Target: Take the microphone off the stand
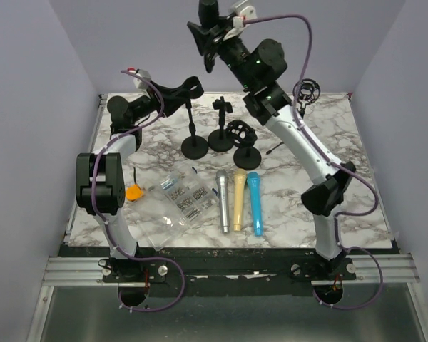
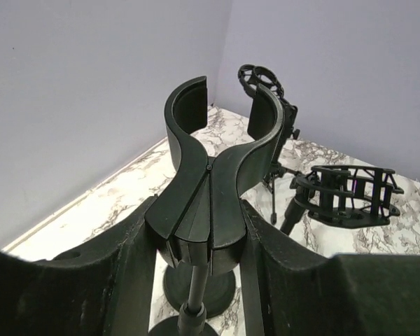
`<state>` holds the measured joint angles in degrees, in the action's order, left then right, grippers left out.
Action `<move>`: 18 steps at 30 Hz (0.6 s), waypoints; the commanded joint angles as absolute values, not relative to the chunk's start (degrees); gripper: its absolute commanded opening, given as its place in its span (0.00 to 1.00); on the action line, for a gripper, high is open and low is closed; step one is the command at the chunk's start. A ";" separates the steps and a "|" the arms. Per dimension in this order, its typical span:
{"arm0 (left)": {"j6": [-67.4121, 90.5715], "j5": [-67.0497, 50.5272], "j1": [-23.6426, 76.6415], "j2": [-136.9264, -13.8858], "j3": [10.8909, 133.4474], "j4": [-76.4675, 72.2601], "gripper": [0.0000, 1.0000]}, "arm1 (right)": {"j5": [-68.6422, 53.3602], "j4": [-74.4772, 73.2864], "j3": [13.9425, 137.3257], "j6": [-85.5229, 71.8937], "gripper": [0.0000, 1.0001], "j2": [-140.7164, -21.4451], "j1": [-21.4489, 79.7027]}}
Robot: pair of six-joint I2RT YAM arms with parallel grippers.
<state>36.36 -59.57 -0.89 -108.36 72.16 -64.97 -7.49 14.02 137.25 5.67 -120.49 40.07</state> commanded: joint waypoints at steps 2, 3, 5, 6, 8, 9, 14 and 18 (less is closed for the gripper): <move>34.40 -57.13 -0.92 -105.05 70.30 -55.62 0.54 | 8.80 11.58 126.54 10.19 0.01 -105.58 40.44; 33.99 -56.19 -0.97 -104.12 69.95 -54.23 0.60 | 10.56 10.37 122.72 11.09 0.00 -102.41 40.41; 32.73 -54.04 -1.05 -102.21 69.63 -50.04 0.68 | 14.81 8.37 115.04 11.73 0.01 -96.57 40.38; 32.02 -52.82 -1.18 -101.40 69.81 -47.70 0.69 | 17.29 7.70 110.55 11.81 0.01 -93.27 40.43; 31.05 -50.06 -1.49 -99.97 71.41 -39.55 0.74 | 21.71 6.03 102.36 10.95 0.01 -87.28 40.42; 30.27 -48.96 -1.71 -99.37 72.51 -34.88 0.75 | 23.52 4.83 98.29 9.75 0.01 -84.56 40.42; 27.47 -43.61 -2.03 -93.91 72.38 -22.89 0.92 | 28.77 -6.95 82.83 1.04 0.01 -72.74 40.29; 27.03 -41.53 -2.02 -90.04 73.64 -11.67 0.94 | 31.05 -18.07 74.32 -11.65 0.01 -67.40 40.34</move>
